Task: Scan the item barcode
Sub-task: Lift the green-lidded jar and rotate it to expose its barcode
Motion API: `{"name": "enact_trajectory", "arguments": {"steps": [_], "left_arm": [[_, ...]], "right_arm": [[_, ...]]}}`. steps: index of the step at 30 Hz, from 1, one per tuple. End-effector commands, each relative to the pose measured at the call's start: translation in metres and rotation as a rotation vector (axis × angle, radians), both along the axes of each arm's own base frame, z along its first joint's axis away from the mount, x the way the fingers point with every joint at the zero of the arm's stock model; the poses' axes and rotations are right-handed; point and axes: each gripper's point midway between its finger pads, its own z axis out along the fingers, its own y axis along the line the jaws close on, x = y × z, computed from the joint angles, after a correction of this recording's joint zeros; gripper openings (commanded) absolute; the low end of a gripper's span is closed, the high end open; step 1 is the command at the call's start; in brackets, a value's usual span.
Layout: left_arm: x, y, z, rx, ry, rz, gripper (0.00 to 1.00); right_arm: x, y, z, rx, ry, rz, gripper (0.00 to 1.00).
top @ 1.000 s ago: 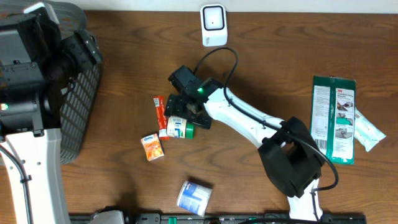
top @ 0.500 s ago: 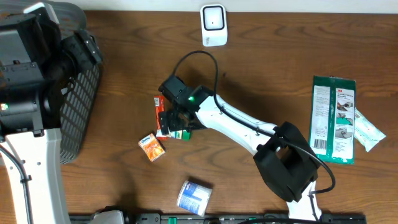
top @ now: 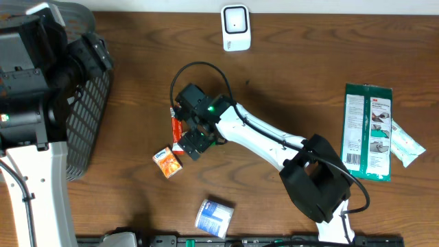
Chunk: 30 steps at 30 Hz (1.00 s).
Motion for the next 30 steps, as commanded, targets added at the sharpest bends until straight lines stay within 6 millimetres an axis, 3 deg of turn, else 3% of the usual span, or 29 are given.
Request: {"name": "enact_trajectory", "arguments": {"steps": [1,4,10,17,22,30], "left_arm": [[0.001,0.002,-0.001,0.001,0.003,0.009,0.83],[0.001,0.002,-0.001,0.001,0.003,0.009,0.83],[0.001,0.002,-0.001,0.001,0.003,0.009,0.83],[0.001,0.002,-0.001,0.001,0.003,0.009,0.83],[0.001,0.002,-0.001,0.001,0.003,0.009,0.83],[0.001,0.002,-0.001,0.001,0.003,0.009,0.83]], "right_arm": [[0.003,0.002,0.02,0.007,-0.079,0.177,0.99],[0.005,-0.006,0.027,-0.03,-0.121,0.232,0.99],[0.023,-0.03,0.049,-0.139,-0.244,0.184,0.99],[0.026,-0.02,0.085,-0.03,-0.296,0.105,0.99],[0.009,-0.008,0.091,0.061,-0.245,0.279,0.99],[0.018,-0.033,0.084,-0.072,-0.322,0.553,0.97]]}}
